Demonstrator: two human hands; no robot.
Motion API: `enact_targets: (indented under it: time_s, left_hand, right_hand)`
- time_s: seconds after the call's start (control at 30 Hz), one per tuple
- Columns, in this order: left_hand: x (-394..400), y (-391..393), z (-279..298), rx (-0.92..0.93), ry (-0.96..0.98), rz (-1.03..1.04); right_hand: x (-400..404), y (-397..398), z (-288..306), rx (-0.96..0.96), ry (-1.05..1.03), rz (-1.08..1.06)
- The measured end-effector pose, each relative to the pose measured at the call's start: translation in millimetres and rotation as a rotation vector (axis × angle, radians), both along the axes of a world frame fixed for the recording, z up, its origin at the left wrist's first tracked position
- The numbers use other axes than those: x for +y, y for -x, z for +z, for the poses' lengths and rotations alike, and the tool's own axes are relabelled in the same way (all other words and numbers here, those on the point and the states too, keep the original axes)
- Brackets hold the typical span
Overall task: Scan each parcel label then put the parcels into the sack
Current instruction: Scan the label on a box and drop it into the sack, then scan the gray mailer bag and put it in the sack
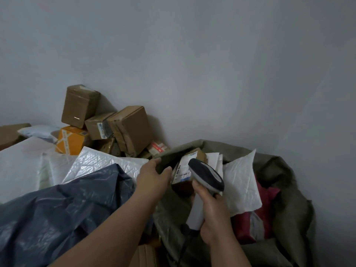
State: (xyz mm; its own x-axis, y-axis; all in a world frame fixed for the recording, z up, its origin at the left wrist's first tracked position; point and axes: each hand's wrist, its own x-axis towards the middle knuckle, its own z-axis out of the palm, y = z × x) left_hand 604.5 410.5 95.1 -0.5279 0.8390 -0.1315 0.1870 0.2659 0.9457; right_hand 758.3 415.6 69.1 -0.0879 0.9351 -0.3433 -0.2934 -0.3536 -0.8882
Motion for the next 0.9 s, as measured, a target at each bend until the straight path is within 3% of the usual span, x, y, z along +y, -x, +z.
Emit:
enact_targets:
  time_s: [0.17,0.53,0.7,0.83,0.9]
  left_hand:
    - [-16,24,-4,-0.113,-0.019,0.130]
    - [-118,121,2,-0.019,-0.071,0.291]
    - [-188,174,-3,0.009,0.006,0.286]
    - [-235,207,-12,0.187,0.031,0.230]
    - [-250,222,-21,0.304,0.140,0.155]
  right_hand:
    - [4,21,-4,-0.001,0.006,0.117]
    - [-65,107,30,-0.085,-0.080,0.294]
    - [-124,157,23,-0.101,-0.050,0.333]
    - [-160,190,15,-0.074,-0.008,0.323]
    - [-173,202,13,-0.057,0.010,0.306]
